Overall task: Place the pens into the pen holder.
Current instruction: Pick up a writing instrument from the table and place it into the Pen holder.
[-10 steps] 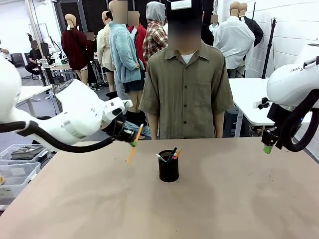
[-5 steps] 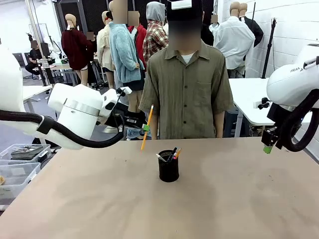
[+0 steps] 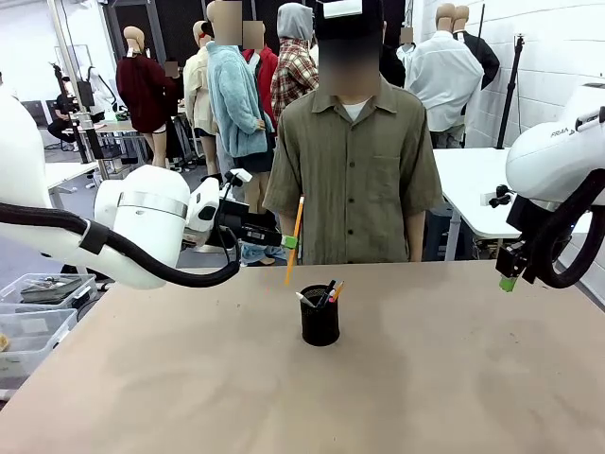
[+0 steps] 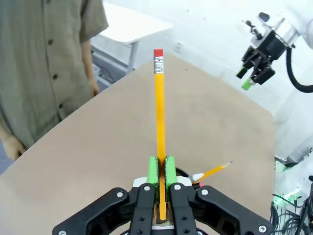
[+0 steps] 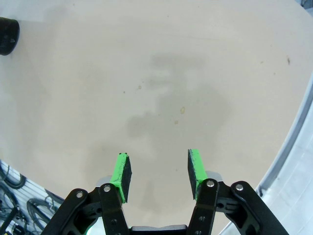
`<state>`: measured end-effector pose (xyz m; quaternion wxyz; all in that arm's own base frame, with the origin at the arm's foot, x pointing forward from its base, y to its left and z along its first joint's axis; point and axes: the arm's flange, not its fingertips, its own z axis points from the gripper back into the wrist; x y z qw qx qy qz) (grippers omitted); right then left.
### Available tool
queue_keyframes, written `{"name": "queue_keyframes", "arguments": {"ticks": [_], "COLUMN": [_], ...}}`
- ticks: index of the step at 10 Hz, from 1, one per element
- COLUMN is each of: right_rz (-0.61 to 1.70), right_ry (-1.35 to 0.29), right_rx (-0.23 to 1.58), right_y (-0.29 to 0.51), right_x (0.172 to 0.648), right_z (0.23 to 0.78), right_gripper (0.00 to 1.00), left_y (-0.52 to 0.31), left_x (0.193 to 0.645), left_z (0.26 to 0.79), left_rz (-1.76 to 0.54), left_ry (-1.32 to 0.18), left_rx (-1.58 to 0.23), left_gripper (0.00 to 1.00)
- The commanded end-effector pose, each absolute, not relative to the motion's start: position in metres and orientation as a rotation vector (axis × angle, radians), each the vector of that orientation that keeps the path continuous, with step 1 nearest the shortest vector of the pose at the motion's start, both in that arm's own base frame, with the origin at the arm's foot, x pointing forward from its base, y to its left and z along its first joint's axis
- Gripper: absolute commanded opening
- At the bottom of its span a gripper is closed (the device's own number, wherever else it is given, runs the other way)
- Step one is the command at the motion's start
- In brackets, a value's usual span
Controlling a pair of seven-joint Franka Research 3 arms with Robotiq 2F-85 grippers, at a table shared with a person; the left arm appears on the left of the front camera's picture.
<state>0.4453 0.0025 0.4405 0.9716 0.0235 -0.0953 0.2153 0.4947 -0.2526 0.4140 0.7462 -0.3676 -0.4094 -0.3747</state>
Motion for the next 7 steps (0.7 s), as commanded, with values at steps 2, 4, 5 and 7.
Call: {"name": "queue_keyframes", "arguments": {"ticks": [2,4,5,7], "right_rz": [0.443,0.443,0.443,0.443], "right_ry": [-0.197,-0.197,-0.197,-0.197], "right_rx": [0.015,0.015,0.015,0.015], "right_y": [0.002,0.002,0.002,0.002], "right_x": [0.444,0.444,0.444,0.444], "right_z": [0.438,0.438,0.438,0.438], "right_gripper": [0.6,0.6,0.6,0.6], "left_y": [-0.263,-0.288,-0.296,-0.31], "left_x": [0.49,0.493,0.495,0.503], "left_z": [0.417,0.415,0.412,0.407], "left_rz": [-0.886,-0.95,-0.964,-0.966], "left_ry": [-0.942,-0.911,-0.901,-0.906], "left_rx": [-0.888,-0.899,-0.904,-0.879], "left_gripper": [0.0,0.0,0.0,0.0]}}
